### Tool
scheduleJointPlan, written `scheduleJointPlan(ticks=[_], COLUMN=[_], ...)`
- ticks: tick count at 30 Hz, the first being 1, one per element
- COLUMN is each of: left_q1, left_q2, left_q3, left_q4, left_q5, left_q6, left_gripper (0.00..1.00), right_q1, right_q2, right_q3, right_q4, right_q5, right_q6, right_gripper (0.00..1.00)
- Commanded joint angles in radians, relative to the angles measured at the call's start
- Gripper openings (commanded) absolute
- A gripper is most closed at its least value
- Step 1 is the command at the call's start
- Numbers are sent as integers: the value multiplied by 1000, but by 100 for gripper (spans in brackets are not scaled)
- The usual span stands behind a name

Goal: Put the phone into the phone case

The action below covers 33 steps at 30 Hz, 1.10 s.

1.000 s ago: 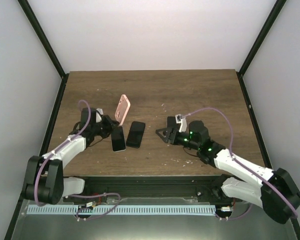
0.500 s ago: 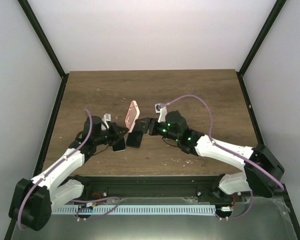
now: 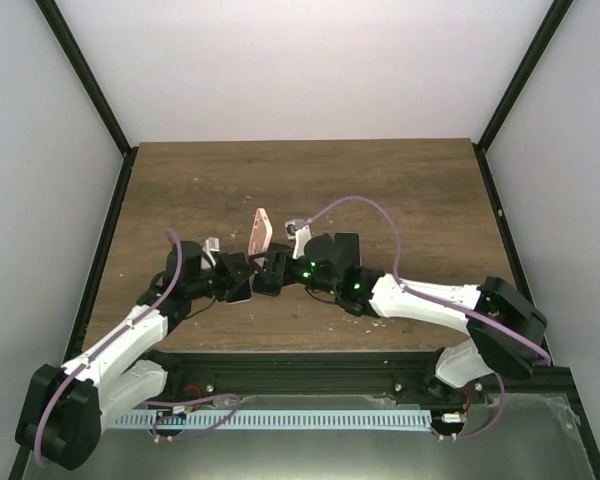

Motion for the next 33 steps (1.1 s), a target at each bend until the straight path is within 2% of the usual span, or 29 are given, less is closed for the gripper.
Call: scheduleJointPlan(ticks=[1,4,10,18,21,23,27,33], left_q1=[-4,-4,-4,-5,-4,-4,-4,-4], left_q2=[-23,-51,-93,-144,-155,-161,-177,-189], left_q3=[2,3,4,14,24,27,52,118], left_q4=[27,19,-1,-53,-83,-91,-157,-315], left_q5=[15,20,40,44,31,29,5,-71], left_q6=[-20,-21,-31,-18,4,17,75,232], left_gripper=[0,0,0,0,5,11,37,57], right_q1=[31,32,32,32,32,33,26,-21], right_q2=[24,26,12,14,9,-1,-47,-168], right_q3=[69,86,92,98,90,78,24,-101], right_q4=[24,-22,-30,-39,-42,-46,-45,-90], right_q5=[63,105,148,154,150,153,135,50], right_q6=[-22,-23,-37,-36,-33,-30,-41,-49], right_gripper=[78,66,36,25,22,20,20,18])
